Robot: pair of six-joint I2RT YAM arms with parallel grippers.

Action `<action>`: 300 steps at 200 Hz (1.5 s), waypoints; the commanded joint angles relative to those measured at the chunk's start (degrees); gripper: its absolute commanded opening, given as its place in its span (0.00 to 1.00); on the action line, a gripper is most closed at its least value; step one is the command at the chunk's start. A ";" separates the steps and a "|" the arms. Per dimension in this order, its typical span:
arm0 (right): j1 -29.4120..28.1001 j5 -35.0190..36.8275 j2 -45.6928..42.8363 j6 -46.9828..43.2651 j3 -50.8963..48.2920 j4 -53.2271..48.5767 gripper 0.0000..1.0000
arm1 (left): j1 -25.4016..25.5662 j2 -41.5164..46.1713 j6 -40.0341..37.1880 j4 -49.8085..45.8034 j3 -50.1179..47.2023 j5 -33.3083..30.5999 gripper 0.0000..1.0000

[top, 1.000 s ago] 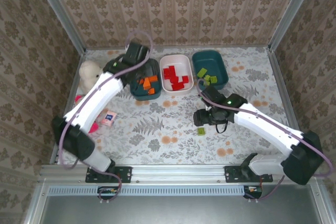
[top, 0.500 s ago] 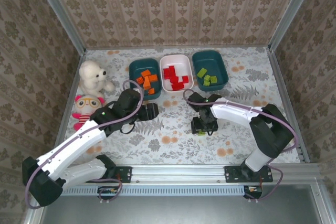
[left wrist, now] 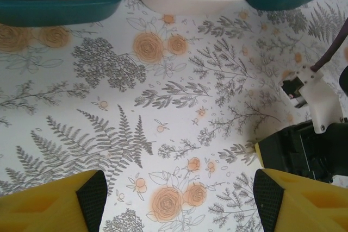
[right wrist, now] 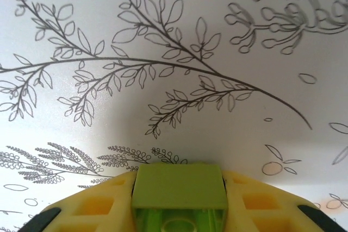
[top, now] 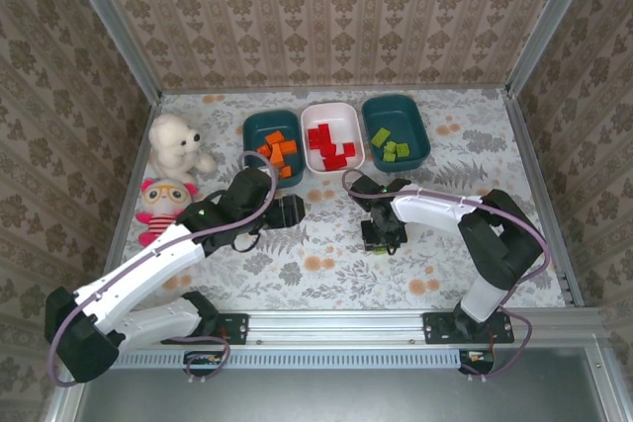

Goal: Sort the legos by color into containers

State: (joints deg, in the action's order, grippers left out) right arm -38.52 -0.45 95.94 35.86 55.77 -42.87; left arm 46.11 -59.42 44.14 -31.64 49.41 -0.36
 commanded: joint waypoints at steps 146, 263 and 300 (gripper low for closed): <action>23.79 3.55 22.87 -2.36 51.92 5.05 0.30 | -10.50 -18.54 0.20 14.96 19.94 11.86 0.75; 29.03 5.94 43.22 15.13 66.53 10.02 0.31 | -11.39 -15.16 -0.33 15.72 15.91 12.71 0.75; 29.12 7.92 46.00 18.27 70.62 4.11 0.35 | -11.57 -15.20 -0.21 15.89 16.41 12.32 0.75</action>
State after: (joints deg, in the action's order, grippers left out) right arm -9.56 4.60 140.66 50.04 123.61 -33.65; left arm 35.14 -75.88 44.58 -17.12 65.95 11.40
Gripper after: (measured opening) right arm 0.340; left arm 0.753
